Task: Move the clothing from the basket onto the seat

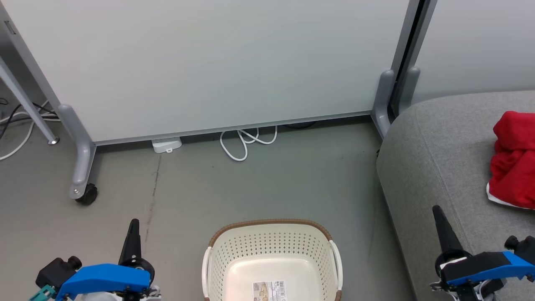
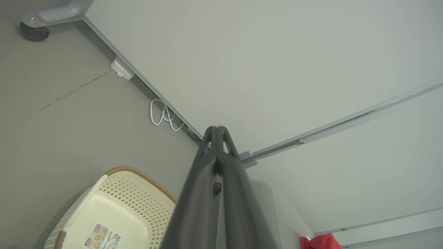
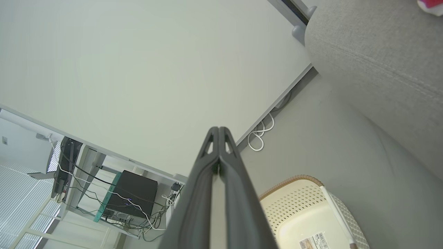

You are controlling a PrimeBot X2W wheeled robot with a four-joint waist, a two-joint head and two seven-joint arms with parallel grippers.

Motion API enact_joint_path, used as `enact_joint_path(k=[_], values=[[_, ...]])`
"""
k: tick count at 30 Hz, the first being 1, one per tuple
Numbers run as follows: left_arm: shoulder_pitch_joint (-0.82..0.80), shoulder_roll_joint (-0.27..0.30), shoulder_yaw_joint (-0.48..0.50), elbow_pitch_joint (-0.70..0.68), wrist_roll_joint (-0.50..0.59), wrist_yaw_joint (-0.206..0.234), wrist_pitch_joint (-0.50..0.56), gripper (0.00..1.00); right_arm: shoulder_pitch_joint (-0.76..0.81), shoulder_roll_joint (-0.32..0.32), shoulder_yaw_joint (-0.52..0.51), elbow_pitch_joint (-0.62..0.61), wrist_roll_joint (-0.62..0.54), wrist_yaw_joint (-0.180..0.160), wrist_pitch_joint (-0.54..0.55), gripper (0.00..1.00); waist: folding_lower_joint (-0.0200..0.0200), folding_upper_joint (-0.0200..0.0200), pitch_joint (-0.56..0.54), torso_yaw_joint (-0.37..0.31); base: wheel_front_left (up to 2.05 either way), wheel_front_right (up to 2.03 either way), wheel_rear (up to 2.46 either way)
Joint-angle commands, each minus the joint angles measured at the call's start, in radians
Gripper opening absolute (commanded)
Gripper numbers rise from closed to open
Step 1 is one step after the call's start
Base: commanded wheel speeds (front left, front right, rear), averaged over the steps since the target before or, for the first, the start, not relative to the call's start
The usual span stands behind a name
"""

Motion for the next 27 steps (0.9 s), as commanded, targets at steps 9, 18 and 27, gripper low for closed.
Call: enact_joint_path(k=[9, 18, 27], values=[[-0.030, -0.004, 0.028, -0.027, -0.094, -0.001, 0.029, 0.00, -0.032, -0.006, -0.005, -0.007, 0.115, 0.000, 0.013, 0.00, -0.0001, -0.0001, 0.001, -0.003, 0.00, 0.00, 0.00], [-0.037, -0.008, 0.049, -0.041, -0.179, -0.001, 0.056, 0.00, -0.036, -0.006, -0.007, -0.005, 0.220, 0.000, 0.025, 0.00, -0.0001, -0.0001, 0.002, -0.006, 0.00, 0.00, 0.00], [-0.039, -0.013, 0.065, -0.051, -0.249, -0.001, 0.077, 0.00, -0.041, -0.007, -0.010, -0.003, 0.305, 0.000, 0.034, 0.00, -0.0001, -0.0001, 0.003, -0.008, 0.00, 0.00, 0.00]])
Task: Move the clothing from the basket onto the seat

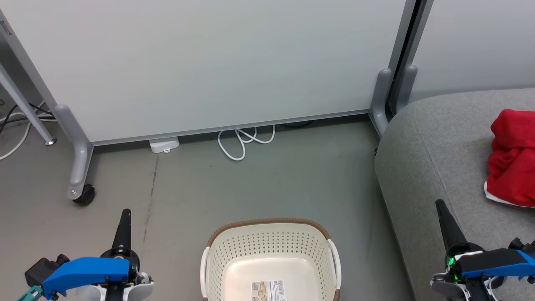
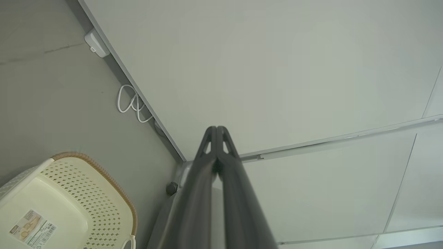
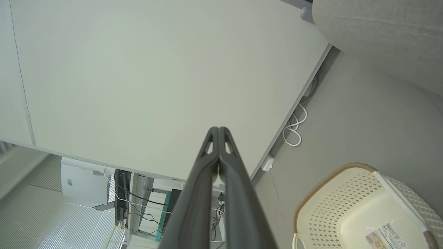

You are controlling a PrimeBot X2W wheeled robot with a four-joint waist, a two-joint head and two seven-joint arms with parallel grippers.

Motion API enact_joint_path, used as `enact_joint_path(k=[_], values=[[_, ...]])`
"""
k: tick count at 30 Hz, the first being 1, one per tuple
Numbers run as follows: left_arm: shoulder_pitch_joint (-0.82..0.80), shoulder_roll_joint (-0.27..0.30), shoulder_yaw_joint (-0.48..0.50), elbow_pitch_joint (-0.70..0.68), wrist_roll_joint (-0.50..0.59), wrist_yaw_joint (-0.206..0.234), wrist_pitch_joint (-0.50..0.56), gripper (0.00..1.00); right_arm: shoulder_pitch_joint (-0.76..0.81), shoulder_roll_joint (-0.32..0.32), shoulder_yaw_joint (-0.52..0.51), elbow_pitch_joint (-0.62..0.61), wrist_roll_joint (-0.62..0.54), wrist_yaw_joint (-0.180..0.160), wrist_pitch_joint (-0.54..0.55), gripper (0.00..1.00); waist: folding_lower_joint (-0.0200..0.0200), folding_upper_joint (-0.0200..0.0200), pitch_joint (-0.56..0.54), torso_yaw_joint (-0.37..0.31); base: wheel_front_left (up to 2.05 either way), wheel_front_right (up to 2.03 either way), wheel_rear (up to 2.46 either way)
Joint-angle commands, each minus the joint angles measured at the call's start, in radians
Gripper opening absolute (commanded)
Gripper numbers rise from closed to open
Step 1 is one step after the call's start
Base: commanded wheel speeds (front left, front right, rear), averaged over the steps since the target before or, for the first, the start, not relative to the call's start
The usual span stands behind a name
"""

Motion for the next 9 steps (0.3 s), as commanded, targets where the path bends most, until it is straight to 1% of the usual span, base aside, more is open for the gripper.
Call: enact_joint_path(k=[1, 9], values=[[-0.019, 0.001, 0.006, -0.011, -0.018, -0.001, 0.007, 0.00, -0.022, -0.006, -0.003, -0.003, 0.022, 0.001, 0.002, 0.00, 0.0000, -0.0001, 0.000, 0.000, 0.00, 0.00, 0.00], [-0.023, -0.002, 0.022, -0.020, -0.075, -0.001, 0.025, 0.00, -0.025, -0.006, -0.004, -0.002, 0.093, 0.001, 0.010, 0.00, 0.0000, -0.0001, 0.001, -0.003, 0.00, 0.00, 0.00]])
